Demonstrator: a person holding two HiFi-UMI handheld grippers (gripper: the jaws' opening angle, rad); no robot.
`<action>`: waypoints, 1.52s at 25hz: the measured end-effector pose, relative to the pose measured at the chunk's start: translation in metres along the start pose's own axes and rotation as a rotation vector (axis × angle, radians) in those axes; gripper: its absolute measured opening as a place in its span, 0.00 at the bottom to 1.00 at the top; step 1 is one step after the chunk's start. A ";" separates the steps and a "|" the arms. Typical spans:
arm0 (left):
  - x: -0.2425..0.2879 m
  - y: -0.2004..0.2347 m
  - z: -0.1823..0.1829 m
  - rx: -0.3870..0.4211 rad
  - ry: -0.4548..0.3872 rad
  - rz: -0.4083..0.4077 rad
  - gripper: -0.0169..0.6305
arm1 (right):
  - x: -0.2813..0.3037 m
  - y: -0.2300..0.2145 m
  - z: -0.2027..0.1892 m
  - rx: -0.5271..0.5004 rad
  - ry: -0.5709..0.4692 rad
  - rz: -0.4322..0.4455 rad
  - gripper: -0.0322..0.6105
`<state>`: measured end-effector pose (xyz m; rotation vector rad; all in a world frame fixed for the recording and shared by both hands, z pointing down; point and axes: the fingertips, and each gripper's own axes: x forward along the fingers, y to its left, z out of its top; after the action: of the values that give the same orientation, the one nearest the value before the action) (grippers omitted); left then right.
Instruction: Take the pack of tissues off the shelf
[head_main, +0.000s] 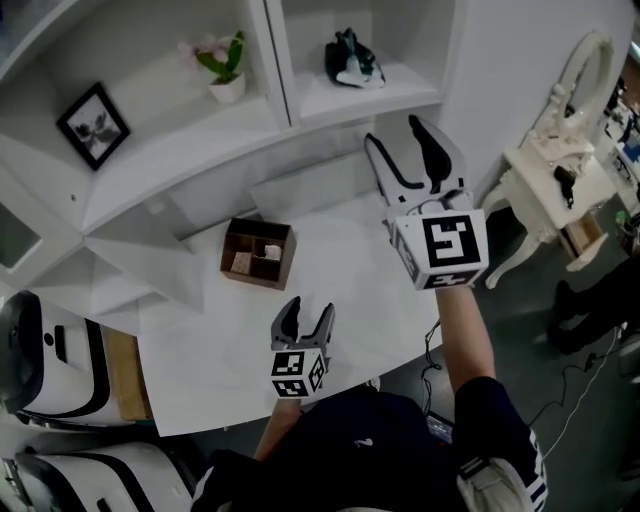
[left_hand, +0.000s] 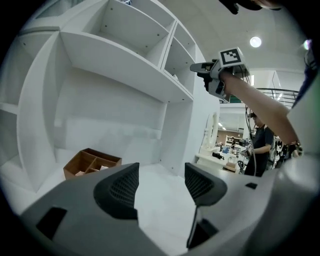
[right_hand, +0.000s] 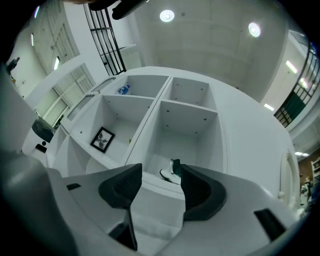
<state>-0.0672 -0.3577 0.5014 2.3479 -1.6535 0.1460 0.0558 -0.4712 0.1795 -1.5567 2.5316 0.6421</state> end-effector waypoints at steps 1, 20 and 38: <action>-0.001 0.003 0.001 -0.004 -0.004 0.011 0.47 | 0.010 -0.002 0.005 -0.001 -0.006 0.002 0.44; -0.024 0.070 -0.025 -0.110 0.038 0.233 0.45 | 0.151 -0.033 -0.011 -0.054 0.177 -0.021 0.41; -0.022 0.067 -0.033 -0.120 0.045 0.228 0.44 | 0.160 -0.049 -0.023 -0.156 0.264 -0.085 0.08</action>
<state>-0.1353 -0.3501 0.5386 2.0507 -1.8498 0.1376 0.0262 -0.6315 0.1375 -1.9074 2.6341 0.6786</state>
